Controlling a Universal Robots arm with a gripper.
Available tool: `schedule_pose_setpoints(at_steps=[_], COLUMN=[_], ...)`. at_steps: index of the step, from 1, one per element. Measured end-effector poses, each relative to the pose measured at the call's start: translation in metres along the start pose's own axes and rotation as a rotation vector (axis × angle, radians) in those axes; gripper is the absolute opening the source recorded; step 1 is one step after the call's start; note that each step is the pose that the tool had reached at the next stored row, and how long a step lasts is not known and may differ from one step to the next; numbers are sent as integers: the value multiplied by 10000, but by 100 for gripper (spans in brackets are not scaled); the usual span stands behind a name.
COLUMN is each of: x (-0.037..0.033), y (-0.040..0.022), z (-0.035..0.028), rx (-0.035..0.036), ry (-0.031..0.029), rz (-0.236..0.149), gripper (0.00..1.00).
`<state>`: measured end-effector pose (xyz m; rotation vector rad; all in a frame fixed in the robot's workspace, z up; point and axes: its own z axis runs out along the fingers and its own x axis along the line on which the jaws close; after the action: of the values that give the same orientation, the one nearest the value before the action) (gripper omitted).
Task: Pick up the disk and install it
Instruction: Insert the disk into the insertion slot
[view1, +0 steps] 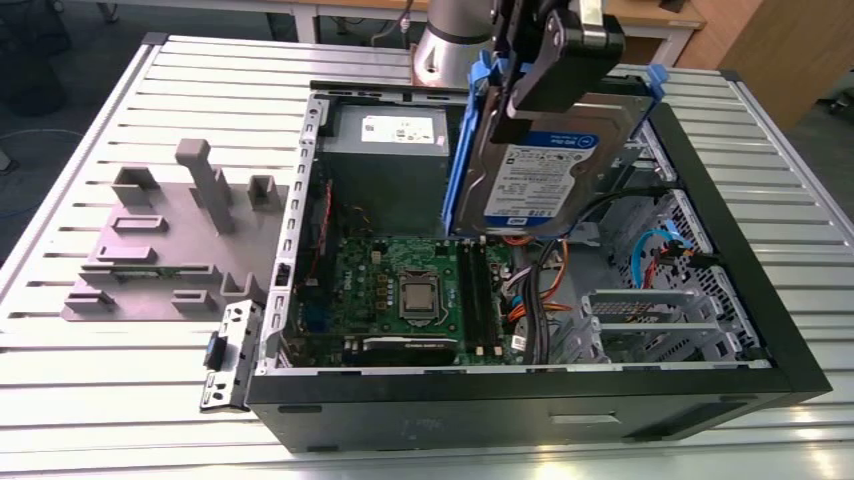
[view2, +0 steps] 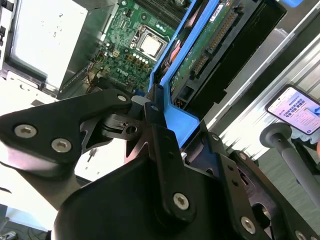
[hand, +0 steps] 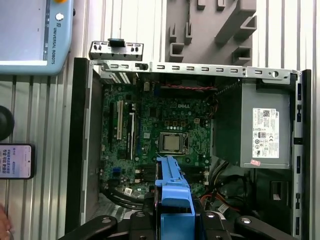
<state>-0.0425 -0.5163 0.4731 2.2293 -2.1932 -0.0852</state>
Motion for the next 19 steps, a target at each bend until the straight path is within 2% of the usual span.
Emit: schedule_pose_setpoints(at_steps=[4,19], x=[32,52], y=[-11,-15], z=[0,0], rx=[1,1], ry=[1,1], rz=[26,54], gripper=[37,37])
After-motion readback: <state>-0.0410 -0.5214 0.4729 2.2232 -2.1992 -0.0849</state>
